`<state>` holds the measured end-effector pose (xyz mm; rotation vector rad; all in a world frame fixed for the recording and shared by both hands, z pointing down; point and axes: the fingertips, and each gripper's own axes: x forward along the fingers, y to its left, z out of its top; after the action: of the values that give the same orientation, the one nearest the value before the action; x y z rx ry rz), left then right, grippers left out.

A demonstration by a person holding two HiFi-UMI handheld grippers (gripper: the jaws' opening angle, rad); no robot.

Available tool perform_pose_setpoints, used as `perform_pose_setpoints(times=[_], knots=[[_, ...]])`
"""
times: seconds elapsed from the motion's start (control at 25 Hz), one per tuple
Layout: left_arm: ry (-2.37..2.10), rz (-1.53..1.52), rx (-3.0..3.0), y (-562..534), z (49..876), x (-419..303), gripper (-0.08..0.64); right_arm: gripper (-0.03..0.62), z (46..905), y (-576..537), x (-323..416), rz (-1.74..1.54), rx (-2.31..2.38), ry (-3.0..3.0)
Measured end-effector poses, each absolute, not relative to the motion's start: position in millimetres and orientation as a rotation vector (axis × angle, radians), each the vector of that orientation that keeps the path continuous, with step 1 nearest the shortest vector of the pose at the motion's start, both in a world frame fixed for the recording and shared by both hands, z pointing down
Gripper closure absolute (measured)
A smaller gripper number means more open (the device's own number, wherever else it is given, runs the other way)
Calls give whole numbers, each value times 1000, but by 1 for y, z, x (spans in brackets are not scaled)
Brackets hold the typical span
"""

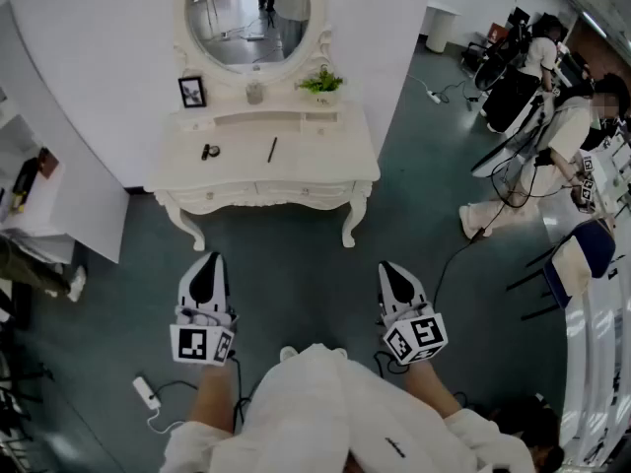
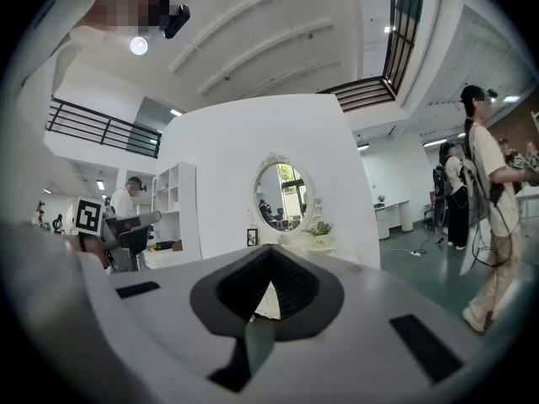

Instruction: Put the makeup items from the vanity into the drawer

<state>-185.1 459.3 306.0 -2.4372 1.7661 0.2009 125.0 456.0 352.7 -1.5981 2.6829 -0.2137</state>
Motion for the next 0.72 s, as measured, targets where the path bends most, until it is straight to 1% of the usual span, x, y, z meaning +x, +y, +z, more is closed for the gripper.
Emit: perform_pose_setpoints(times=[0.4,0.64,0.68,0.72], knots=[[1737,202,-2451,454,308,-187,532,575,351,453,118,-211,-1581,2684],[1702,270,-2518,452,308,-191,527,575,352,451,107,-216,-1593,2677],[1695,272,-2527,452,308,-192,496,575,352,451,105,-216,-1594,2677],[1690,273,-2536,452,309,-193,438,575,351,451,102,-217,-1595,2676]])
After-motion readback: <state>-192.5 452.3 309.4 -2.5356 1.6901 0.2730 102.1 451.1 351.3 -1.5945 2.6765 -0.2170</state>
